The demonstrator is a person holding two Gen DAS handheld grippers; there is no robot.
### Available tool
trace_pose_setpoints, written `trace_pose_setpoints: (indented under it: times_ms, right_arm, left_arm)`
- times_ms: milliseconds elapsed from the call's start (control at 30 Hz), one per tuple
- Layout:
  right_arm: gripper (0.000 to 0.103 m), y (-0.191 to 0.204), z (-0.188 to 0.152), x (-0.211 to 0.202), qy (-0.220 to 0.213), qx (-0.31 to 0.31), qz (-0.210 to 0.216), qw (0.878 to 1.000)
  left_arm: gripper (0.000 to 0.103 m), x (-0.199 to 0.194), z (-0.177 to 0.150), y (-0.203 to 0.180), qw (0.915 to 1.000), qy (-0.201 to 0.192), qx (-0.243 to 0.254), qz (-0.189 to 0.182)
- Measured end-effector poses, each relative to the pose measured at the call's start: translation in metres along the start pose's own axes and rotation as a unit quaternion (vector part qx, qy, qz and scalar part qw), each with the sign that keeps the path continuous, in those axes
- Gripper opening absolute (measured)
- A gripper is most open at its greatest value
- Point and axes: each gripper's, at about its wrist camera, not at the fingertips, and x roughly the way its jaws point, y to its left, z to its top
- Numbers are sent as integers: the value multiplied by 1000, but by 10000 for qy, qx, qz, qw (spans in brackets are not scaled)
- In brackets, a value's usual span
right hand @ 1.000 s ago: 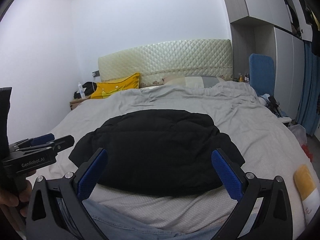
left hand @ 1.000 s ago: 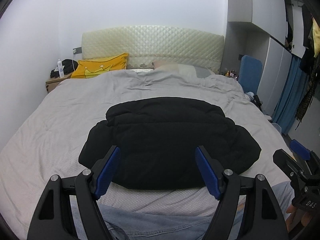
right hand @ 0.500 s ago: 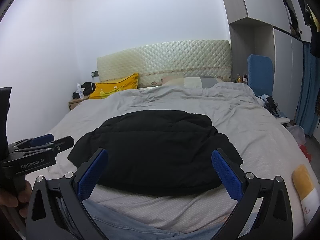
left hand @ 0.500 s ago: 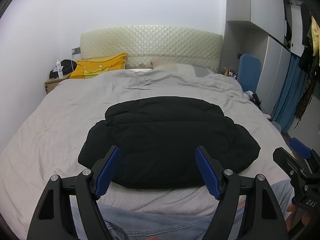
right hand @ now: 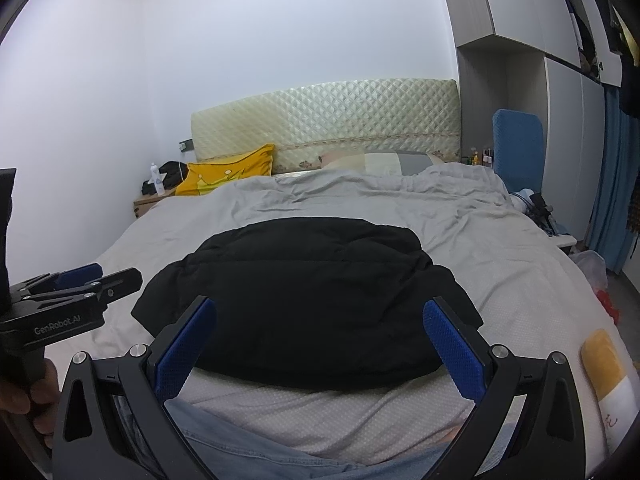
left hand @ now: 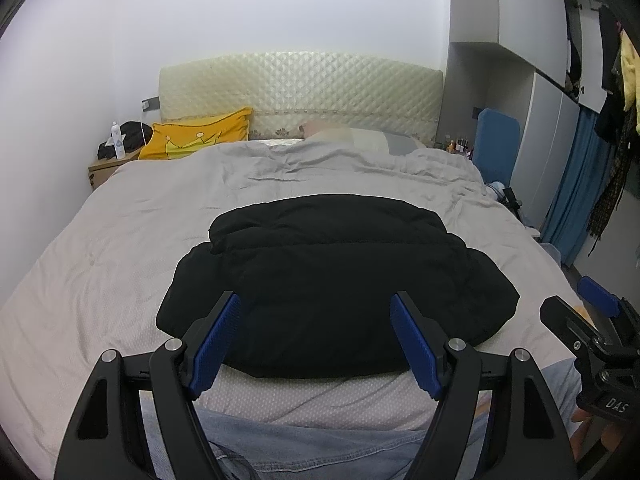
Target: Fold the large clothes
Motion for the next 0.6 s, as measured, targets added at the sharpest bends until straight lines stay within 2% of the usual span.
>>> trace_pose_setpoints:
  times_ms: [600]
  right_arm:
    - [103,-2,1,-2,-3,-5,-23,10000]
  left_arm:
    - [77,-2,0,3,10000,-22,21,-36]
